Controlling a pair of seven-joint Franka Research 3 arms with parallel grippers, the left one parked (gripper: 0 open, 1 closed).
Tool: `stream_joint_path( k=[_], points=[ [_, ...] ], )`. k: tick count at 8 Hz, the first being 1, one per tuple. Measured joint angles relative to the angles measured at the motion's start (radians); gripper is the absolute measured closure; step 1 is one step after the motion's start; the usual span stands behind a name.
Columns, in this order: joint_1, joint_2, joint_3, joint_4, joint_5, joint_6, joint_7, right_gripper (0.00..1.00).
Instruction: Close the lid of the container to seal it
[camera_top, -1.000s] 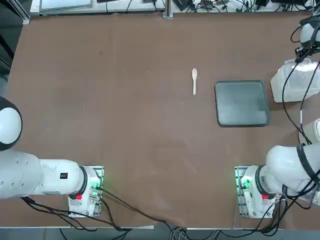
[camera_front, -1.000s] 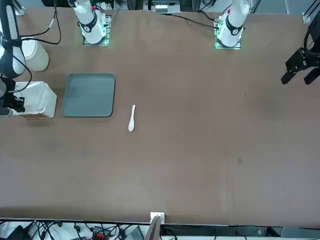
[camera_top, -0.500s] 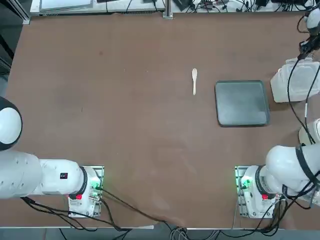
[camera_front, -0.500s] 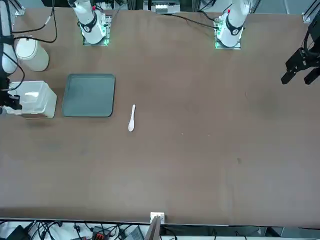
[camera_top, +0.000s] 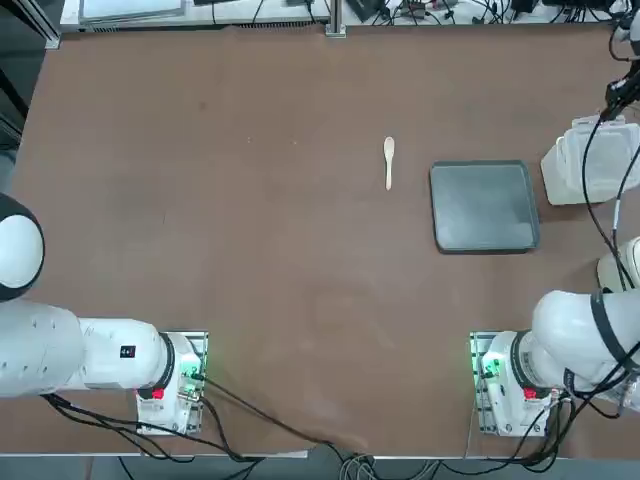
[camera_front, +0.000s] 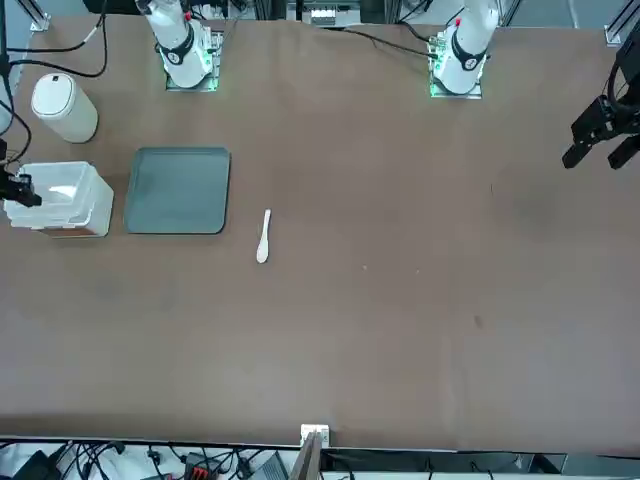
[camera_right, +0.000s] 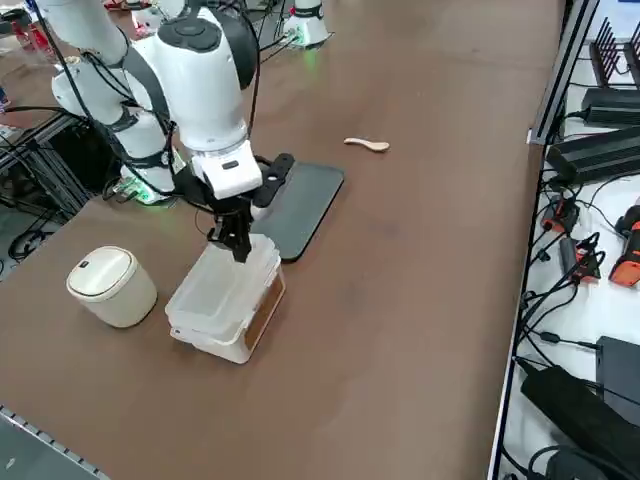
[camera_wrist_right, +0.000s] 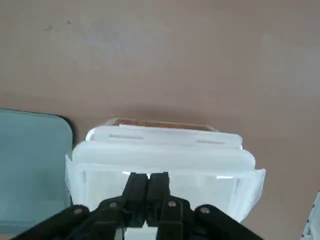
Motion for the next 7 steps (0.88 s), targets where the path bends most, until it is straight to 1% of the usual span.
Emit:
stream_joint_path(
  k=[3, 5, 7],
  points=[
    [-0.009, -0.012, -0.001, -0.109, 0.000, 0.163, -0.007, 0.98],
    [-0.012, -0.008, -0.001, -0.133, 0.000, 0.223, -0.010, 0.98],
    [-0.019, 0.012, -0.001, -0.151, 0.000, 0.285, -0.011, 0.98]
  ],
)
